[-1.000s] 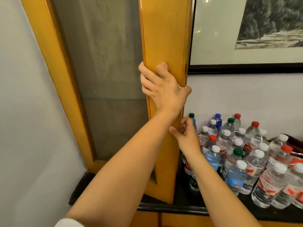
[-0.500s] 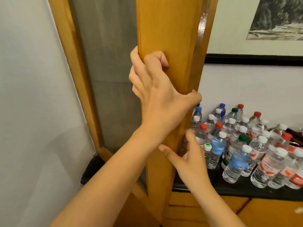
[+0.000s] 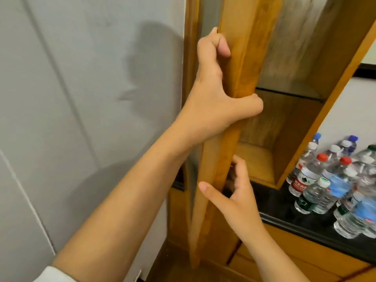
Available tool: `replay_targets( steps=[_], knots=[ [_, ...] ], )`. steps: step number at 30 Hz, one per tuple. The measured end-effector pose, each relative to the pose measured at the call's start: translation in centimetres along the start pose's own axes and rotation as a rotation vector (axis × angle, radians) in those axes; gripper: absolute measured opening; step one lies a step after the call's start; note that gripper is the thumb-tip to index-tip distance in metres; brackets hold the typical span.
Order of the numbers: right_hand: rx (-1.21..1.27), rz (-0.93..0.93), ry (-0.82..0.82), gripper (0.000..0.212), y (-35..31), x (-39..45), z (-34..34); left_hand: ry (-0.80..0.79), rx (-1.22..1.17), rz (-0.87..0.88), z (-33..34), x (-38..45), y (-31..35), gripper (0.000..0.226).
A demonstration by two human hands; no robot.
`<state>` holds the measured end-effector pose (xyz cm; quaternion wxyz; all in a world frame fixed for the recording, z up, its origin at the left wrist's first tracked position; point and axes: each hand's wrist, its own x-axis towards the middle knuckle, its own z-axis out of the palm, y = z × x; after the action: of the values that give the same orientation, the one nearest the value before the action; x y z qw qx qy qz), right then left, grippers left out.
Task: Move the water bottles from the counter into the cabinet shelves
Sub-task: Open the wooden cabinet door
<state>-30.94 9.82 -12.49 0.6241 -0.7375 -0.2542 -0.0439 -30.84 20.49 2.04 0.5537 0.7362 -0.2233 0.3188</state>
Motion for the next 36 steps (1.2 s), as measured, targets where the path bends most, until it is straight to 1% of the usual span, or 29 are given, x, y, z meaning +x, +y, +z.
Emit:
replay_targets(
  steps=[4,7,9,11,14,17,19,23,29,32,36],
  knots=[
    [-0.091,-0.008,-0.131,0.079,-0.4,0.7,4.0,0.046,-0.075,-0.053,-4.8,-1.7,-0.3,0.051],
    [-0.061,0.013,-0.213,0.096,-0.6,1.4,7.1,0.12,-0.157,-0.123,-7.2,-2.8,-0.3,0.051],
    [-0.02,0.028,-0.244,0.099,-1.0,1.7,8.9,0.188,-0.167,-0.159,-8.5,-3.5,-0.4,0.049],
    [0.0,0.04,-0.242,0.1,-1.4,1.9,10.4,0.266,-0.158,-0.169,-9.6,-4.1,-0.5,0.047],
    [-0.001,0.029,-0.218,0.097,-1.6,2.2,12.3,0.378,-0.131,-0.137,-10.8,-4.7,-0.7,0.044],
    [-0.119,-0.028,-0.163,0.096,-1.9,2.5,14.2,0.487,-0.114,-0.112,-11.7,-5.0,-0.9,0.036],
    [-0.151,-0.029,-0.138,0.096,-2.1,2.7,15.4,0.533,-0.099,-0.107,-12.2,-5.2,-1.0,0.03],
    [-0.189,-0.028,-0.086,0.101,-2.3,3.2,17.1,0.582,-0.047,-0.093,-13.1,-5.4,-1.2,0.025],
    [-0.187,0.004,-0.07,0.103,-2.8,3.6,18.7,0.604,-0.014,-0.099,-14.3,-5.5,-1.7,0.025],
    [-0.193,0.008,-0.06,0.102,-2.9,3.6,19.2,0.62,0.013,-0.109,-14.7,-5.5,-1.8,0.029],
    [-0.187,0.012,-0.042,0.101,-2.8,3.6,19.6,0.671,0.097,-0.05,-14.7,-6.2,-2.2,0.04]
  ],
)
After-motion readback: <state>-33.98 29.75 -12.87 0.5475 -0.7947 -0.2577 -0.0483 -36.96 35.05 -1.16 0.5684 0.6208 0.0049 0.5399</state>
